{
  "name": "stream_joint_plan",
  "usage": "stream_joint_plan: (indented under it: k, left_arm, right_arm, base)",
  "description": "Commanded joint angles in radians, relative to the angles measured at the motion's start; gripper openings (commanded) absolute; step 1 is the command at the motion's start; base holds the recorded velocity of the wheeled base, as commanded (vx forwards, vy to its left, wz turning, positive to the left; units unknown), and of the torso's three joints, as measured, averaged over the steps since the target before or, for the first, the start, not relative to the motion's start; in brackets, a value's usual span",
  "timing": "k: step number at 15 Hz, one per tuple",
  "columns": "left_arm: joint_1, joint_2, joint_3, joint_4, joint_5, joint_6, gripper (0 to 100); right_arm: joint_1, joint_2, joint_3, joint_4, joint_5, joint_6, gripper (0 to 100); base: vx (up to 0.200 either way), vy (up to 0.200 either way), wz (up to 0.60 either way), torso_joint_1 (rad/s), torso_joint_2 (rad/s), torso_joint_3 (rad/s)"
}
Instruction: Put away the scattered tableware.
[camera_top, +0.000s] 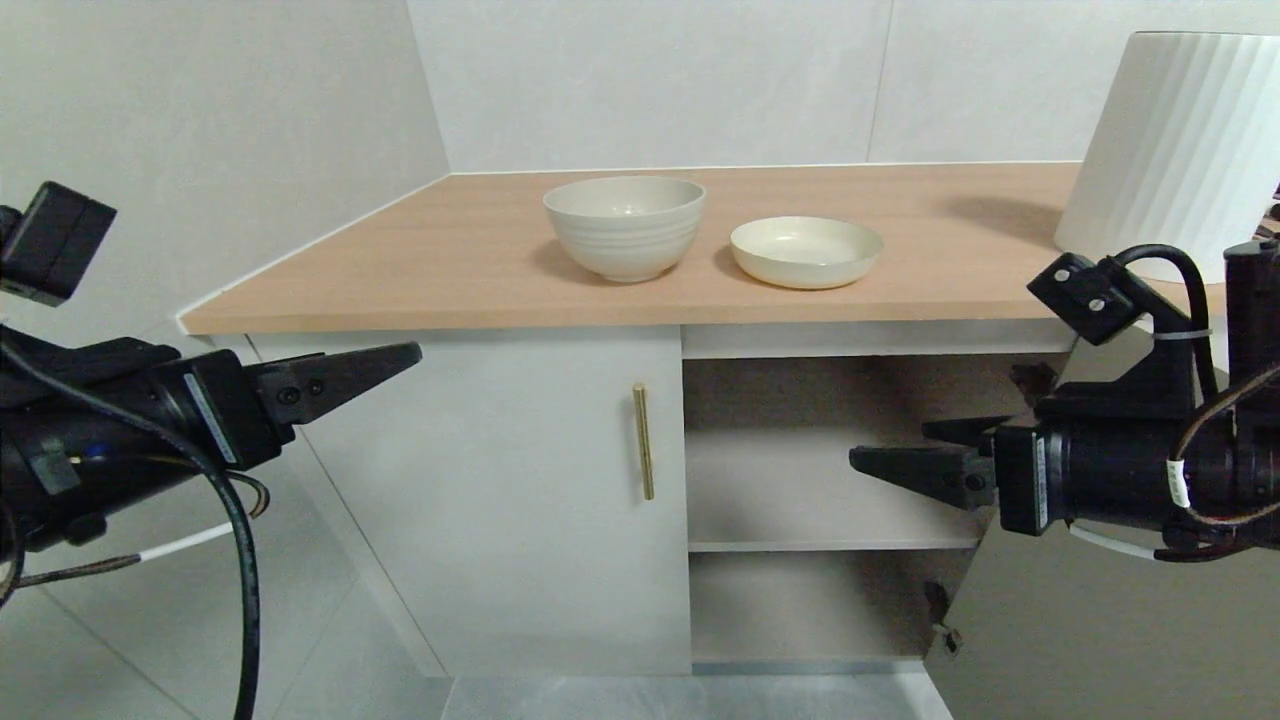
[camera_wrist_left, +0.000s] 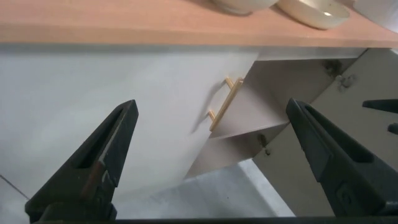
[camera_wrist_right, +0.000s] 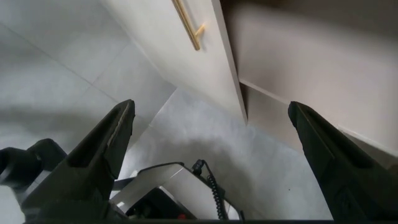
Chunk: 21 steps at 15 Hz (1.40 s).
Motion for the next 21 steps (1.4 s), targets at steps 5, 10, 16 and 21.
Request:
stream_joint_plan:
  k: [5,10,16,21]
  left_arm:
    - [-0.006,0.055,0.014,0.001,0.0,-0.001,100]
    - [-0.036,0.09,0.031,-0.002,0.0,-0.002,100]
    - [-0.074,0.141,0.031,-0.004,0.002,-0.048,100]
    - [-0.094,0.248,-0.003,-0.002,0.002,-0.056,100]
  right_arm:
    - [-0.004,0.009,0.009,-0.005,-0.001,-0.001,100]
    - [-0.007,0.011,0.012,-0.014,-0.001,-0.001,100]
    - [-0.007,0.018,0.012,-0.018,-0.001,0.001,100]
    - [-0.029,0.069,-0.001,-0.069,0.004,-0.005,100]
  base:
    - [0.0,0.0,0.0,0.118,-0.42,-0.301]
    - [0.0,0.0,0.0,0.172,-0.47,-0.292]
    - [0.0,0.0,0.0,0.199,-0.48,-0.293]
    - [0.0,0.0,0.0,0.197,-0.44,-0.253]
